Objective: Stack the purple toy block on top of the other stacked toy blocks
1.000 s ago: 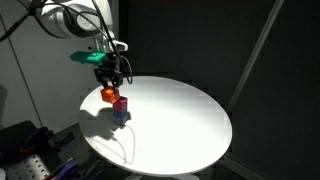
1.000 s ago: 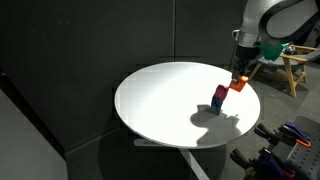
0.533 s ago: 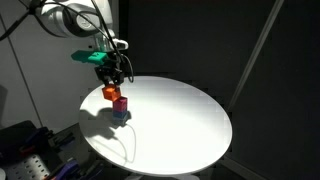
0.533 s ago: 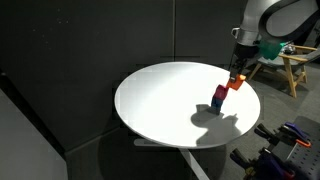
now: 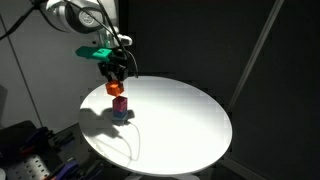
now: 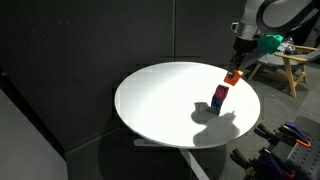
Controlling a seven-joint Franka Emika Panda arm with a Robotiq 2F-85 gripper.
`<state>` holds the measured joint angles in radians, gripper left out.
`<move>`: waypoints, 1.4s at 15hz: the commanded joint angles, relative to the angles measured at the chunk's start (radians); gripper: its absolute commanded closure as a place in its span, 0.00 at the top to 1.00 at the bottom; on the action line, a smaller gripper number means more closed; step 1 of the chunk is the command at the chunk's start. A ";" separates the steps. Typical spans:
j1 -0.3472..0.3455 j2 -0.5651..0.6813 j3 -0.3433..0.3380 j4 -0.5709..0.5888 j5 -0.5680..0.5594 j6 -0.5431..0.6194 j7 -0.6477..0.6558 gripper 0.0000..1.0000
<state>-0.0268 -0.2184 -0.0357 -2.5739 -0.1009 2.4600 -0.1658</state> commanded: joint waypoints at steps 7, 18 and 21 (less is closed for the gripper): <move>0.024 0.083 -0.005 0.110 0.023 -0.026 -0.084 0.30; 0.025 0.141 -0.003 0.159 0.034 -0.058 -0.165 0.30; 0.022 0.152 -0.001 0.165 0.025 -0.059 -0.150 0.30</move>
<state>-0.0013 -0.0818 -0.0353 -2.4421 -0.0891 2.4319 -0.2962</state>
